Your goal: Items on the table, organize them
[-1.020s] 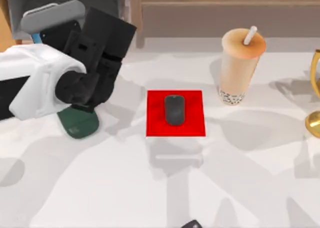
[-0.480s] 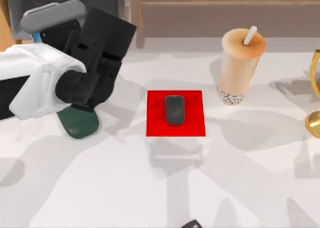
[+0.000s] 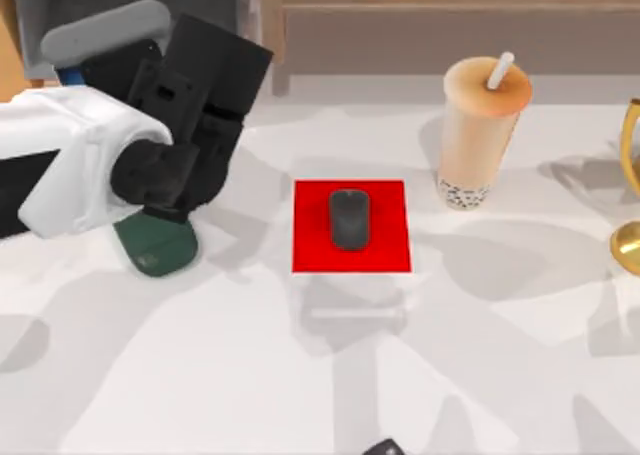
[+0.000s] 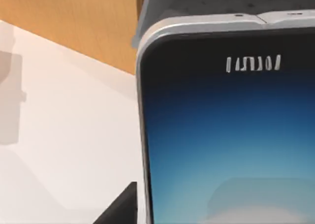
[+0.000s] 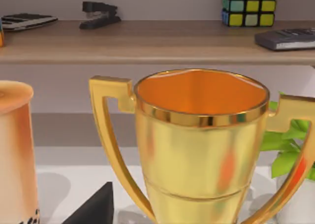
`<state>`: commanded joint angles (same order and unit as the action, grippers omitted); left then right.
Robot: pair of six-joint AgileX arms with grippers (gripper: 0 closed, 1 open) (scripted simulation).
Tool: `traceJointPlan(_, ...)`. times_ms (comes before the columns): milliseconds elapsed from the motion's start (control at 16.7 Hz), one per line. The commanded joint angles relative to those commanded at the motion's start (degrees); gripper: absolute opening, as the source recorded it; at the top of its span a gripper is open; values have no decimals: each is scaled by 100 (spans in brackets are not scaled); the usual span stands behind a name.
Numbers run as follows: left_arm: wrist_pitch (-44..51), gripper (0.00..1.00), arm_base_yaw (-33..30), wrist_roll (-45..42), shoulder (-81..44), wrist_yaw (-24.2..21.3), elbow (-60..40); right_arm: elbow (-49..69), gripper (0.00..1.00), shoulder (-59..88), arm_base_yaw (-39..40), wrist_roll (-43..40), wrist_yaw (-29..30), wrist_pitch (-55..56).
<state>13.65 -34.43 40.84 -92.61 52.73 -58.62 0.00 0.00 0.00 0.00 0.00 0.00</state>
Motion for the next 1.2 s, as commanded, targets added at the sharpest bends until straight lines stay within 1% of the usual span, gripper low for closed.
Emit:
traceJointPlan(540,4,100,-24,11,20,11,9,0,100,0,0,0,0,0)
traceJointPlan(840,39,100,-505,279,737,419,476,0,100,0,0,0,0,0)
traceJointPlan(960,22,100,-493,313,867,413,514,0,100,0,0,0,0,0)
traceJointPlan(1200,143,100,-364,395,713,317,465,0,100,0,0,0,0,0)
